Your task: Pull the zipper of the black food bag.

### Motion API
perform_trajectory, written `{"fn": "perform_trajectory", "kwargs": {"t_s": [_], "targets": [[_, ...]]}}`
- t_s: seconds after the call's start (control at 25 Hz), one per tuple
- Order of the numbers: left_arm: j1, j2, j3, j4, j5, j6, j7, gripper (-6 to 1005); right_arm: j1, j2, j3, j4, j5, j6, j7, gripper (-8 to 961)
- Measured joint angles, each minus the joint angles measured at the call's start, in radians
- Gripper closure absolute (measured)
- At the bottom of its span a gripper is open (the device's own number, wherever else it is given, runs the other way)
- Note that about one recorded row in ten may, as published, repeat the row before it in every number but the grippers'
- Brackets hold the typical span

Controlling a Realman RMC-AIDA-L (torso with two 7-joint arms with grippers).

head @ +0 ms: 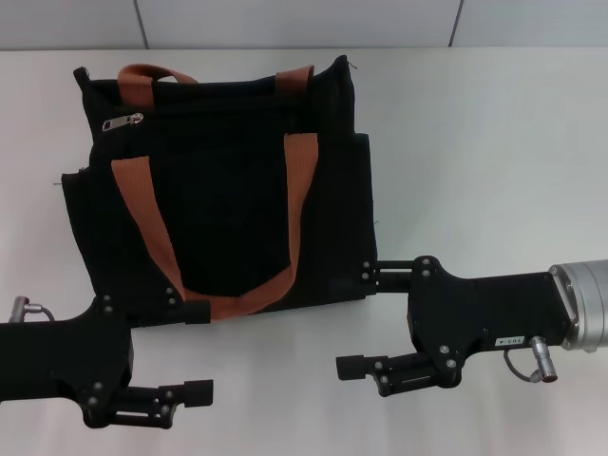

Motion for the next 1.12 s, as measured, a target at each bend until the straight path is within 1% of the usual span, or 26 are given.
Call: {"fn": "perform_trajectory", "kwargs": {"t_s": [0.6, 1.12], "targets": [[-0.005, 0.003, -0.007, 0.0, 0.0, 0.0, -0.001, 198, 0.001, 0.0, 0.0, -0.005, 0.0, 0.003, 0.0, 192], [-0.006, -0.005, -0.007, 0.0, -0.002, 0.002, -0.002, 222, 0.01, 0.001, 0.0, -0.005, 0.0, 0.005, 0.0, 192]]}}
